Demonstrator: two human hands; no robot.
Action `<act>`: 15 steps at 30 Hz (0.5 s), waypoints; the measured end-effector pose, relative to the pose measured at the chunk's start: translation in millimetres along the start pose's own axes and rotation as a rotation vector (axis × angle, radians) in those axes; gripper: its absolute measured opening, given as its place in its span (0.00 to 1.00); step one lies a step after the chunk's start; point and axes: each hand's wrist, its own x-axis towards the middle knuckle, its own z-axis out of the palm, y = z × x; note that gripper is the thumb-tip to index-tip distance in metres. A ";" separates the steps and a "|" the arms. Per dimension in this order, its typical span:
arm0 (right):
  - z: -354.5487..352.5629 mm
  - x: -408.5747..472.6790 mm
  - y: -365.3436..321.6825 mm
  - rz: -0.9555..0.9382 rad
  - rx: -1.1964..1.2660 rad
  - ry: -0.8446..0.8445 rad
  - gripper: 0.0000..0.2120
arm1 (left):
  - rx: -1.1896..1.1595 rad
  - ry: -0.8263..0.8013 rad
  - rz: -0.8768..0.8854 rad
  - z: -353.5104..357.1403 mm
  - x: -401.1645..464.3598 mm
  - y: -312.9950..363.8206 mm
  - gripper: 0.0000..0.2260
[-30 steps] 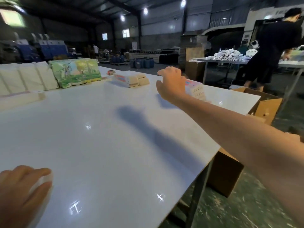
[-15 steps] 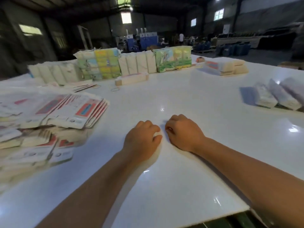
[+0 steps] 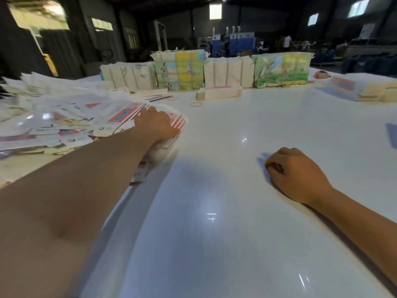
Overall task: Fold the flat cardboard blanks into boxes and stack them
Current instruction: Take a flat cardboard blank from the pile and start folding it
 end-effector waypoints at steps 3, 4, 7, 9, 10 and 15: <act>0.6 0.4 0.1 0.005 0.000 -0.002 0.10 | 0.053 -0.003 -0.001 10.1 4.0 -5.1 0.24; 0.7 0.4 0.0 0.008 0.005 -0.001 0.09 | 0.037 0.027 -0.003 12.5 4.3 -4.5 0.21; 0.8 -0.1 0.0 0.011 0.011 0.000 0.09 | -0.042 0.054 0.034 8.3 3.6 -2.5 0.11; 0.1 0.5 0.0 0.026 0.008 -0.011 0.09 | -0.125 0.056 0.046 -1.1 7.9 -4.3 0.14; -0.5 0.8 -0.1 0.035 0.007 -0.017 0.09 | -0.120 0.069 0.051 -7.3 8.7 -5.7 0.16; -2.3 -0.1 -0.6 0.048 -0.015 -0.037 0.11 | -0.029 0.178 0.102 -44.6 -1.6 9.4 0.06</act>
